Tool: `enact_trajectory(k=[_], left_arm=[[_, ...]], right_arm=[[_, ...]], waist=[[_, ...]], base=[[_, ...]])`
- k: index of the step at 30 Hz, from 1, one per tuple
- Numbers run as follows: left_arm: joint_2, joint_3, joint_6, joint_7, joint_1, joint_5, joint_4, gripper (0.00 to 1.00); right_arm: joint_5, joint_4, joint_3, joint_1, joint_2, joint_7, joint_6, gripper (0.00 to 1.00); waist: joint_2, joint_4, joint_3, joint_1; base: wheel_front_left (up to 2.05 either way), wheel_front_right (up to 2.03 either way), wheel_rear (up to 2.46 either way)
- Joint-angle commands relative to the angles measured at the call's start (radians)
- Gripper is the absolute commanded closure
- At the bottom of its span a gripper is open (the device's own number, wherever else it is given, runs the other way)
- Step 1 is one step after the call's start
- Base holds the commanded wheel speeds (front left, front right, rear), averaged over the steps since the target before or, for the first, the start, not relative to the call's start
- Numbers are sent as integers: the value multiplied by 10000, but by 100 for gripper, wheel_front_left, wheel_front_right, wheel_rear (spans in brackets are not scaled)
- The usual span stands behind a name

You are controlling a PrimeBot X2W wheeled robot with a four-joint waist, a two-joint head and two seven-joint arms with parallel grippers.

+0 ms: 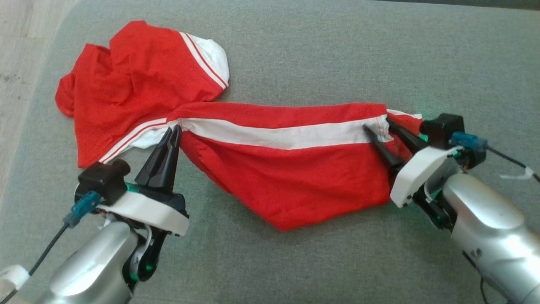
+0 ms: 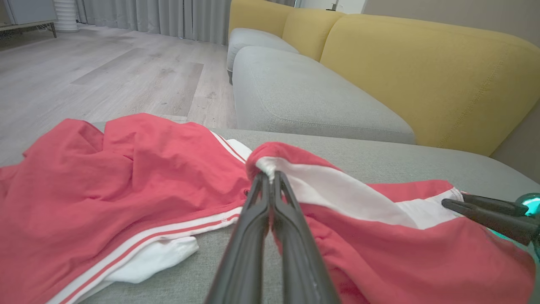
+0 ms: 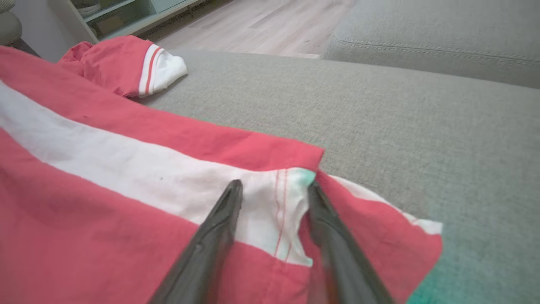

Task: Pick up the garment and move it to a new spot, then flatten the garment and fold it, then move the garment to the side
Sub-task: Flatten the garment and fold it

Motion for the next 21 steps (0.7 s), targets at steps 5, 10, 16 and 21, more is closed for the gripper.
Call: enact_trajectory(k=[5,10,16,21], left_arm=[[216,588,-48,-151,-531,199,-238,100],[393,850,-321,-164,-1329,665,-790,100],[450,789,-938,177,-4217,1891,-1188,100],[-358,757,-1364,354,-7088,2681,-113,100]], right_arm=[[274,-43,290,-574,-322,-586,73,100],[352,-163,-463,-1619,-760,-995,73,100],[-683,-515,-1984,-3811,-1714,-1063,73,100],[-1761,-973,-3326,-5350,-2176,-1066,73,100]], waist=[[0,-156,95,-2],[0,-705,414,-2],[0,-2079,1021,-2],[0,-3154,1354,-2]], base=[[0,0,0],[0,0,0],[0,0,0],[0,0,0]])
